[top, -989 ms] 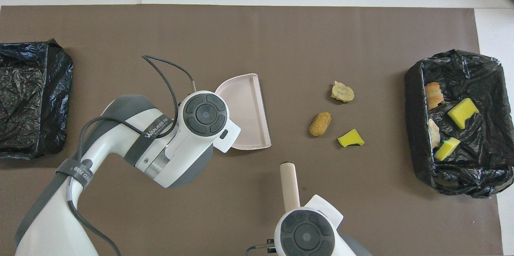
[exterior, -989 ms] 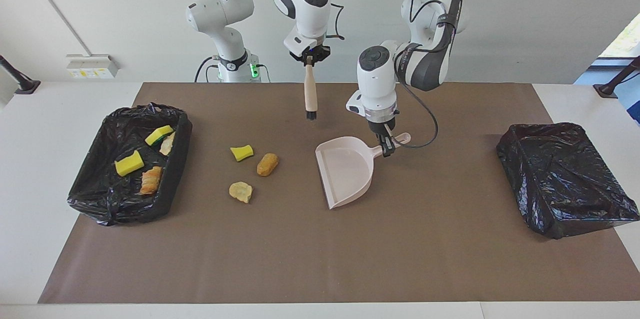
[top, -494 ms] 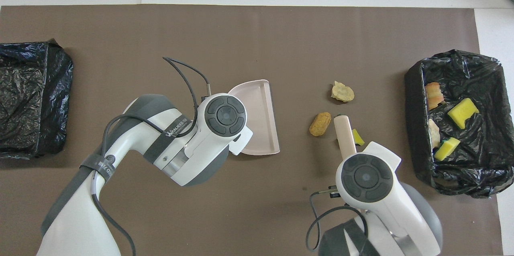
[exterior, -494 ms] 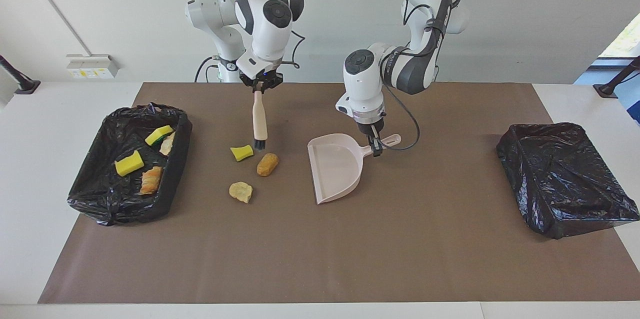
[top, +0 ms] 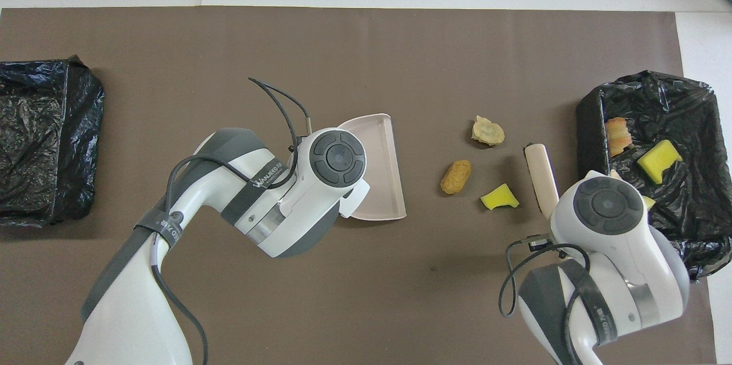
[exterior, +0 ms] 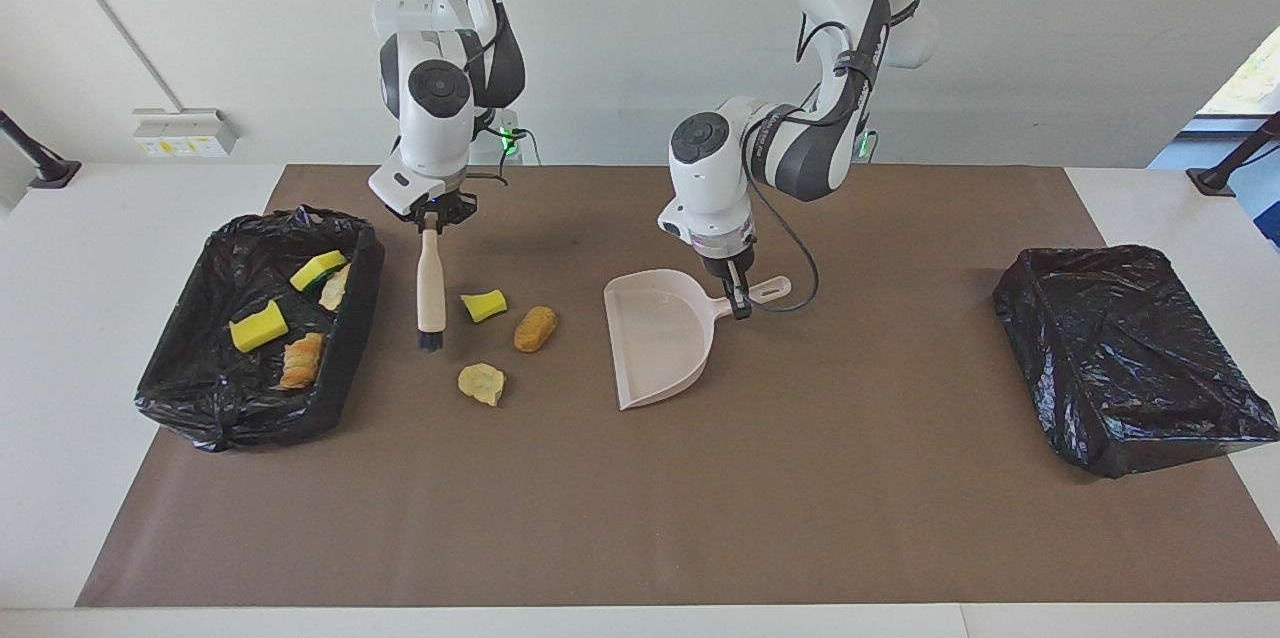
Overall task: Sweep and dump trash in bin
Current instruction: 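Grasp the brush with the right gripper and move it toward the scraps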
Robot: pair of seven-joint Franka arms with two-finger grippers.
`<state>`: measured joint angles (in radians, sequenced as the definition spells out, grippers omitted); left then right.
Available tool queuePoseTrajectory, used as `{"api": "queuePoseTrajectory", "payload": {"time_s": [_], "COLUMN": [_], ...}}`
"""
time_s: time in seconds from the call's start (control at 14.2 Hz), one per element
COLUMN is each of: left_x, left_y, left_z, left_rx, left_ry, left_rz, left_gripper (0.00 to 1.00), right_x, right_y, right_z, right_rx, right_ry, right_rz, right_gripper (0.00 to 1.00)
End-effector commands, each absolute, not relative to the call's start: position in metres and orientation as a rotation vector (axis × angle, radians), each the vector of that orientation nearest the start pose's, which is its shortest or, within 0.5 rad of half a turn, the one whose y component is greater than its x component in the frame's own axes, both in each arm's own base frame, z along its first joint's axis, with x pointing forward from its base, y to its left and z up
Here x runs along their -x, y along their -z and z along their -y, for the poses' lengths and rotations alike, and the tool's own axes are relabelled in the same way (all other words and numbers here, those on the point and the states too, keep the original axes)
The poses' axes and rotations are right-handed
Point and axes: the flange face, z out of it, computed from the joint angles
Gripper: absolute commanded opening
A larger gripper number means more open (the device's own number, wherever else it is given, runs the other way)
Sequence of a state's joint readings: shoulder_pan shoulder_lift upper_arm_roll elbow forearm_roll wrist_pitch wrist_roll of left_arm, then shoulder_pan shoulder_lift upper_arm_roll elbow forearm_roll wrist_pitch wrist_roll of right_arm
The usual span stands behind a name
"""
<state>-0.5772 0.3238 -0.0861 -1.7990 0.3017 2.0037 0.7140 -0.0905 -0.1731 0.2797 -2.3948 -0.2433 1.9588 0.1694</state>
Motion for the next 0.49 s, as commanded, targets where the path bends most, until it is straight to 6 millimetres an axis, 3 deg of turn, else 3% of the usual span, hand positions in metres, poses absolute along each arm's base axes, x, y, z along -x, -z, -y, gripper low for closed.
{"api": "queuePoseTrajectory", "payload": {"time_s": [0.0,0.21,0.42], "left_x": [-0.497,-0.485,-0.475], "left_y": [-0.355,-0.353,-0.354], "left_z": [0.374,0.38,0.381], "left_rx": [2.086,2.063,2.047], "left_ry": [-0.216,-0.241,-0.268], "left_rz": [-1.999,-2.016,-2.019], "left_gripper": [0.0,0.0,0.0], "right_x": [-0.426,-0.427,-0.427], "right_y": [-0.337,-0.313,-0.306], "right_z": [-0.06,-0.073,-0.117], "right_rx": [3.409,3.282,3.17], "right_ry": [-0.439,-0.48,-0.438], "right_rz": [0.195,0.086,0.056], "right_gripper": [0.0,0.0,0.0]}}
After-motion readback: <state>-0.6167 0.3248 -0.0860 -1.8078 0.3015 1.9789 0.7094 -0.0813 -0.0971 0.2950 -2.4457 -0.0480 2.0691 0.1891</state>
